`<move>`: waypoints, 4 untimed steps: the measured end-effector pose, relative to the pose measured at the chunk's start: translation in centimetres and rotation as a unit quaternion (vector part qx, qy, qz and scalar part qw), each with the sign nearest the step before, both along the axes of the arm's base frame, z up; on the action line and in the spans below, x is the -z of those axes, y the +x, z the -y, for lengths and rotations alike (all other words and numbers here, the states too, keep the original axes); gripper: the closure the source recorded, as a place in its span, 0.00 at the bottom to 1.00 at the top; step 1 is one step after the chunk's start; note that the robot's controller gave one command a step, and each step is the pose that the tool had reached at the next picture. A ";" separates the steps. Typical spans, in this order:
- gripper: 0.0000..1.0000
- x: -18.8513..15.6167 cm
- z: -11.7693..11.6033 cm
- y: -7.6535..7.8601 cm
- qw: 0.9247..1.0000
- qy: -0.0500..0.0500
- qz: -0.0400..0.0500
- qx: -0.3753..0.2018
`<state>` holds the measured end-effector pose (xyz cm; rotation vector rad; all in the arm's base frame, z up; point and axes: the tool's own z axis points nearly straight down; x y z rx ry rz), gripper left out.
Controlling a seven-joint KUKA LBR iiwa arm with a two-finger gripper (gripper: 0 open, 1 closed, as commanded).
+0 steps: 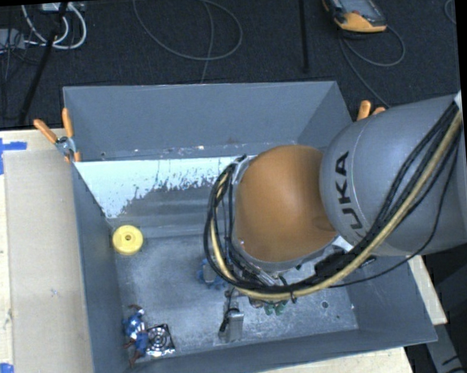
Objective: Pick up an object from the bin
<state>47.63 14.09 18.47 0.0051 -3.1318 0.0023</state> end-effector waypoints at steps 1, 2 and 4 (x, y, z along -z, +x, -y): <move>0.00 -0.4 0.1 0.2 1.000 0.001 0.004 0.002; 0.00 0.7 4.8 1.7 1.000 0.001 0.003 -0.014; 0.00 5.8 3.7 8.5 0.999 0.002 0.006 -0.037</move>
Offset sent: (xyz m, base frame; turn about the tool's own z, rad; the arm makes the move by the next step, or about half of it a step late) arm 0.0367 -0.1110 -0.0193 -0.0447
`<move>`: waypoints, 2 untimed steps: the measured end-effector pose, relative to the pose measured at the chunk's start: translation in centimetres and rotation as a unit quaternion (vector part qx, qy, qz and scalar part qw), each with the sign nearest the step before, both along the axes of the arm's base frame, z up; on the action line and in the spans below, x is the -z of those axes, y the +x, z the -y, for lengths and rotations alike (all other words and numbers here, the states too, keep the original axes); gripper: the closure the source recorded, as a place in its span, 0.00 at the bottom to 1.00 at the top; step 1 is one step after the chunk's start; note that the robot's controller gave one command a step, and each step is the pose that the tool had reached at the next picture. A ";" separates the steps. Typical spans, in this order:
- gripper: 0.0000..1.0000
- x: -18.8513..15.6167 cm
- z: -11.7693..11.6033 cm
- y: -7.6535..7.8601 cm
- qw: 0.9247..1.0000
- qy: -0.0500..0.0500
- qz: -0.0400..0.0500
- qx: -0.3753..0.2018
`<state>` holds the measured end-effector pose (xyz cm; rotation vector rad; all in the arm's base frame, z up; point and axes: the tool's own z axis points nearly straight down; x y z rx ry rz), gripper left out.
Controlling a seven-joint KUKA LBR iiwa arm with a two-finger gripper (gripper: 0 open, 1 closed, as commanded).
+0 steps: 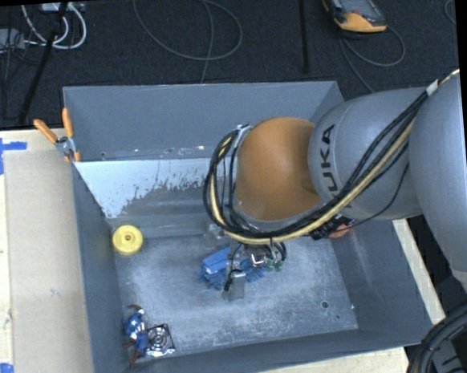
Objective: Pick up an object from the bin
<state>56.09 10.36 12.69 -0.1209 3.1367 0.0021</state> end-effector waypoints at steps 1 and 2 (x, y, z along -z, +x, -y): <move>0.00 2.3 1.0 2.6 0.999 0.000 0.001 0.038; 1.00 4.5 2.0 4.6 0.998 0.000 -0.001 0.071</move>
Offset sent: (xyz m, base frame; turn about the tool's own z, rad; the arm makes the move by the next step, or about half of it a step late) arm 0.0000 0.0000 0.0000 0.0000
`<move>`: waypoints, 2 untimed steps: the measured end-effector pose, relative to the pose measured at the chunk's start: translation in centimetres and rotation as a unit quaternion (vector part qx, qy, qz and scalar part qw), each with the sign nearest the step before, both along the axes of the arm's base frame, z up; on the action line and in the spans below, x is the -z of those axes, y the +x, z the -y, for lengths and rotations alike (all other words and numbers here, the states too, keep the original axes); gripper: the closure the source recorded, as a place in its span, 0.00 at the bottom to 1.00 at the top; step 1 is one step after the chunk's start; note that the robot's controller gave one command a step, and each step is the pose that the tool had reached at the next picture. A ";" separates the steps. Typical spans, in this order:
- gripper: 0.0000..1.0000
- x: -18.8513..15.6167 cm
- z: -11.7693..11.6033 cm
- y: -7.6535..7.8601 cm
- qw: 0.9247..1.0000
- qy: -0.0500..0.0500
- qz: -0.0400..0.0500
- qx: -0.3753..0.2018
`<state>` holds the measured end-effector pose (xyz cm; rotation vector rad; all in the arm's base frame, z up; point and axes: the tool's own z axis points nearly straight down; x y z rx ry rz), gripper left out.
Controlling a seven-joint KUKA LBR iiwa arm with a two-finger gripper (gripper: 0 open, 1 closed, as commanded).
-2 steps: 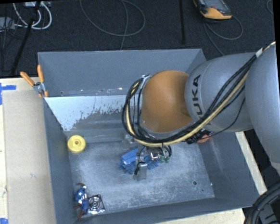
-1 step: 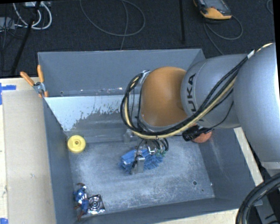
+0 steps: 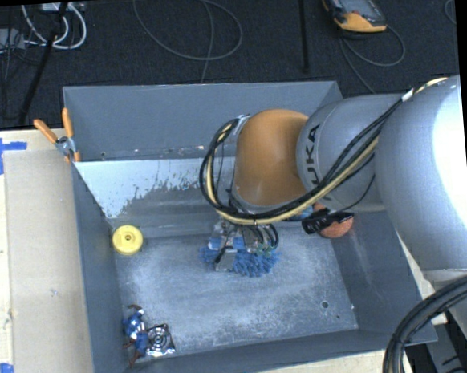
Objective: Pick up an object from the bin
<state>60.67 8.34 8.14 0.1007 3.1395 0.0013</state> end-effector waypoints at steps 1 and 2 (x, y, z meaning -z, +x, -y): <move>1.00 0.0 0.0 0.0 1.000 0.000 0.000 0.001; 1.00 0.0 0.0 0.0 1.000 0.000 0.000 0.002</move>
Offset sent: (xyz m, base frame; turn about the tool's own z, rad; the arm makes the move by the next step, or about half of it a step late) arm 0.0000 0.0000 0.0000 0.0000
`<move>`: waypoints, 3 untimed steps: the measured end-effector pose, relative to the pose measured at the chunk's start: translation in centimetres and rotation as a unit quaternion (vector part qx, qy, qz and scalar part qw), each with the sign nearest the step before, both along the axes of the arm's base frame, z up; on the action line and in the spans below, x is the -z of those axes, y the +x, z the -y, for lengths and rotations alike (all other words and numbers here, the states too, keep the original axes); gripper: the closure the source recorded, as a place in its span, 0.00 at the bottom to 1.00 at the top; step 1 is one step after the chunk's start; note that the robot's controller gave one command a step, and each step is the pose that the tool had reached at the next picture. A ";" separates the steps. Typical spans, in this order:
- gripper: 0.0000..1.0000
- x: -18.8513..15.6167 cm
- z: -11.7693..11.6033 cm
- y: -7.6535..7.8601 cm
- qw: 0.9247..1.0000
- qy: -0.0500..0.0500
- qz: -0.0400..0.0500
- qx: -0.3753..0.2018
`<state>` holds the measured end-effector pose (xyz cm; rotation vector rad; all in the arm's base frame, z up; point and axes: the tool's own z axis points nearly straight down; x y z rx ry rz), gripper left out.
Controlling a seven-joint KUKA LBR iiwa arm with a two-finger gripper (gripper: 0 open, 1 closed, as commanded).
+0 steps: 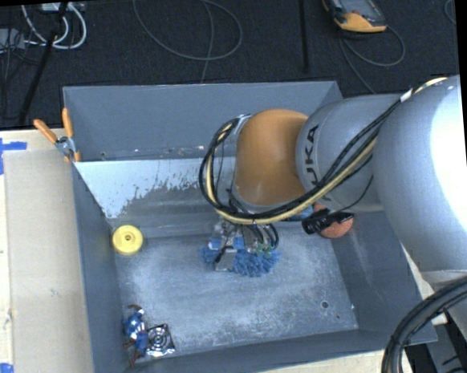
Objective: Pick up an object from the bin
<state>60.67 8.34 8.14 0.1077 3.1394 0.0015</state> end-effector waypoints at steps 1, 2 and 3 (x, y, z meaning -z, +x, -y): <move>1.00 0.0 0.0 0.0 1.000 0.000 0.000 0.000; 1.00 0.0 0.0 0.0 1.000 0.000 0.000 0.001; 1.00 0.0 0.0 0.0 1.000 0.000 0.000 0.001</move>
Offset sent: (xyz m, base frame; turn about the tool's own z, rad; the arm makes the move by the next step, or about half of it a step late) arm 0.0000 0.0000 0.0000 0.0000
